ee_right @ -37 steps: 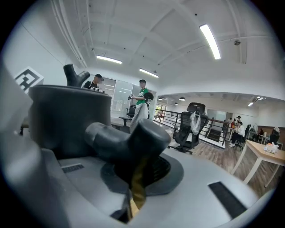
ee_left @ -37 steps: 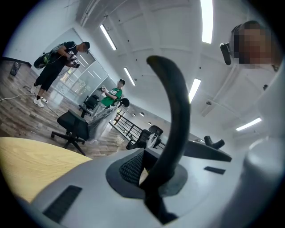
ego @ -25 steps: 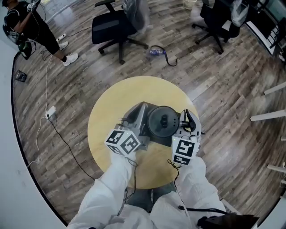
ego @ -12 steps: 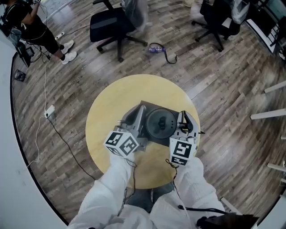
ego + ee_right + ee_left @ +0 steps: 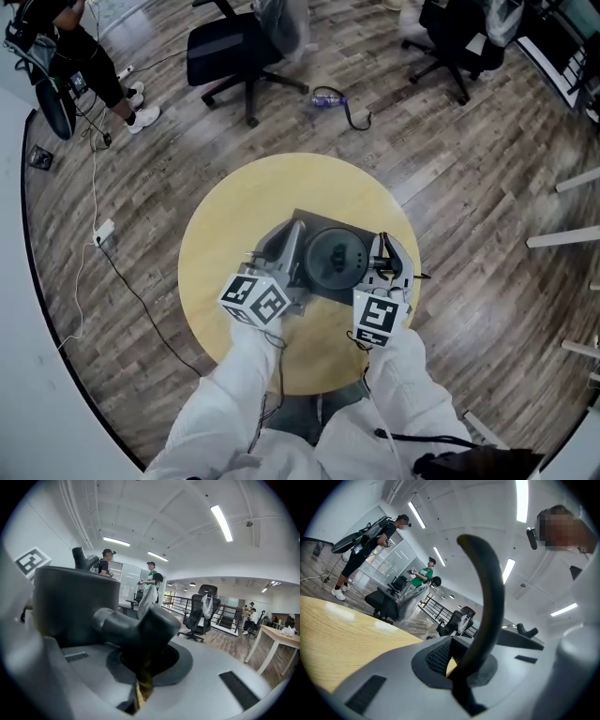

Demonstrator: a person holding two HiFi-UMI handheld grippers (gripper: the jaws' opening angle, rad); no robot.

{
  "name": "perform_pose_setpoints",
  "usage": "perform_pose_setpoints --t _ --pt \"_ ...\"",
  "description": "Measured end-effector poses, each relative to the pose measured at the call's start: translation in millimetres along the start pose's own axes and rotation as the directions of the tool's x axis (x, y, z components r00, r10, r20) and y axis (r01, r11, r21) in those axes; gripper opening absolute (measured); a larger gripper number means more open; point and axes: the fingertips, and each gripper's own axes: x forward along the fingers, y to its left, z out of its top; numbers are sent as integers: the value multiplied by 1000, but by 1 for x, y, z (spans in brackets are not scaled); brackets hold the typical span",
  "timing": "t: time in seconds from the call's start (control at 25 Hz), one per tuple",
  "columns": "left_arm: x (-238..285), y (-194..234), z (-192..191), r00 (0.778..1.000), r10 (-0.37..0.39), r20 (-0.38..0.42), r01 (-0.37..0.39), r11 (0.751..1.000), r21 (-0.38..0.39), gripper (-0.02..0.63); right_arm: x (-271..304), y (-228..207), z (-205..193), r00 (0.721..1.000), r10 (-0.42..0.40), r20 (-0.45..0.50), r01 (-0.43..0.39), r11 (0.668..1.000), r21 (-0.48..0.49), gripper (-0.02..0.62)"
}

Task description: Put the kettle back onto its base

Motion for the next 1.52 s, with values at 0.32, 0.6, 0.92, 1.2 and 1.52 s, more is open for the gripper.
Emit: perform_pose_setpoints --t 0.32,0.6,0.92,1.2,1.52 --pt "-4 12 -2 997 66 36 -64 996 -54 -2 1 0 5 999 -22 34 22 1000 -12 20" --pt "-17 19 5 988 123 89 -111 986 -126 27 -4 -4 4 998 -55 27 56 998 -31 79" --pt "-30 17 8 984 148 104 -132 981 -144 97 -20 -1 5 997 -75 33 77 995 -60 117" --pt "-58 10 0 984 147 101 -130 980 -152 110 -47 1 -1 996 -81 41 82 996 -39 118" --pt "-118 12 -12 969 225 98 -204 962 -182 127 -92 3 -8 993 -114 41 113 993 25 120"
